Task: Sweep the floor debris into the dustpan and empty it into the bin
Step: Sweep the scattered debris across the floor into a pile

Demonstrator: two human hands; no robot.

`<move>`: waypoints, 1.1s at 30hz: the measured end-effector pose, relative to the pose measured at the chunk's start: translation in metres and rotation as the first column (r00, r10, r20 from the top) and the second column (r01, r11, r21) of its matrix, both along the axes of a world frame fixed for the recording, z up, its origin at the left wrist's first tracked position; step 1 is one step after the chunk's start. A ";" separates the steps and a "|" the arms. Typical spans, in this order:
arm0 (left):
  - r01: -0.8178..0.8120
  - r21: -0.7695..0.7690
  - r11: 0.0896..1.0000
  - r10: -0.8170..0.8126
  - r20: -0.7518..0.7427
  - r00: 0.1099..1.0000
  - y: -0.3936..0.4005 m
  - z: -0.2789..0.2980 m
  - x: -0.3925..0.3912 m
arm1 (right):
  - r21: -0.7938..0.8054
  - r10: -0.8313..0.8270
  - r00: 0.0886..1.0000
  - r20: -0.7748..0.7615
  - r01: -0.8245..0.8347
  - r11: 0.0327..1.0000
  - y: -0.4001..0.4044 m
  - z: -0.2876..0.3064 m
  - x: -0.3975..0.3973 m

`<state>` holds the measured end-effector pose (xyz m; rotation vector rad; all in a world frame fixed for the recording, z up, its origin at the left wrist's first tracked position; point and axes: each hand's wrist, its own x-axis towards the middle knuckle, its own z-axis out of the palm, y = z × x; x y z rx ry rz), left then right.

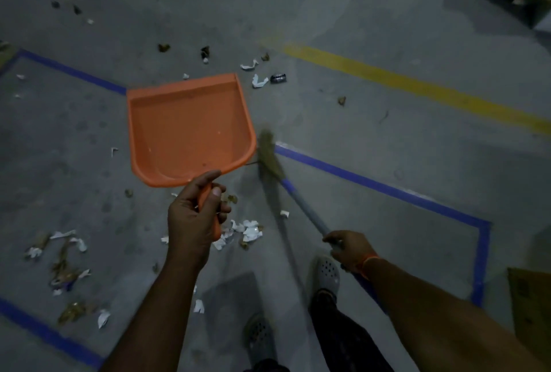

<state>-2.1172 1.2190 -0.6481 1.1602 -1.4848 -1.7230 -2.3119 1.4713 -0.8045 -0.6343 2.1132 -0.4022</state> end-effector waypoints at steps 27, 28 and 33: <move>-0.014 -0.044 0.999 0.011 -0.052 0.999 -0.057 0.008 -0.209 | -0.004 -0.442 0.889 -0.118 0.444 0.896 -0.017 0.020 -0.281; -0.023 -0.044 0.999 0.021 -0.047 0.999 -0.067 0.006 -0.213 | 0.022 -0.418 0.902 -0.106 0.422 0.906 -0.029 0.016 -0.287; -0.095 -0.053 0.994 0.095 -0.012 0.995 -0.119 -0.010 -0.227 | 0.029 -0.237 0.967 -0.088 0.240 0.970 -0.118 -0.009 -0.308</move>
